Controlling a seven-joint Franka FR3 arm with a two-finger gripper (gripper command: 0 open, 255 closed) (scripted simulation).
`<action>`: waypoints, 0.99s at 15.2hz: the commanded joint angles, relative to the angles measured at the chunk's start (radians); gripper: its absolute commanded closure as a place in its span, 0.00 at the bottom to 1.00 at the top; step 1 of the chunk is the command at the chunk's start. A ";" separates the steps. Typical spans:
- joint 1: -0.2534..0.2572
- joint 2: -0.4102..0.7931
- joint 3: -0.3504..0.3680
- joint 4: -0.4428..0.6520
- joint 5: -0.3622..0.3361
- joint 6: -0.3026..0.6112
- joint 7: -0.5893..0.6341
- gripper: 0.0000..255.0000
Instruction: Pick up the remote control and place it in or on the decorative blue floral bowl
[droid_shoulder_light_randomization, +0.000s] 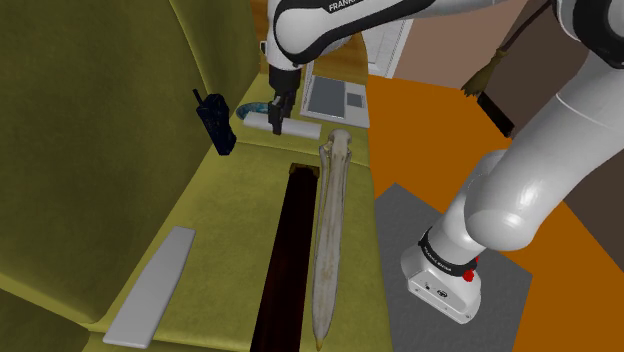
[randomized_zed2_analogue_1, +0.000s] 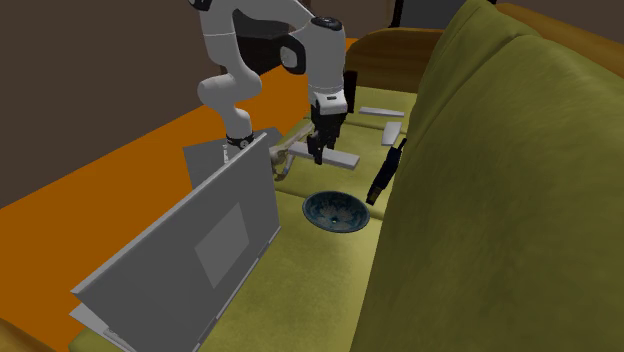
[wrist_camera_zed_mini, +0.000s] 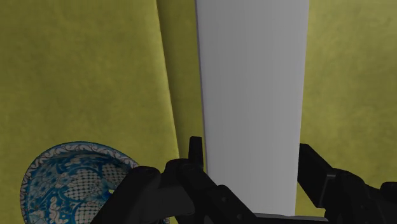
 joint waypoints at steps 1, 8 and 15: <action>0.000 -0.012 0.000 0.017 0.000 -0.028 0.001 1.00; -0.024 0.113 -0.025 0.198 -0.007 -0.086 -0.044 1.00; -0.065 0.368 -0.055 0.544 -0.006 -0.179 -0.114 1.00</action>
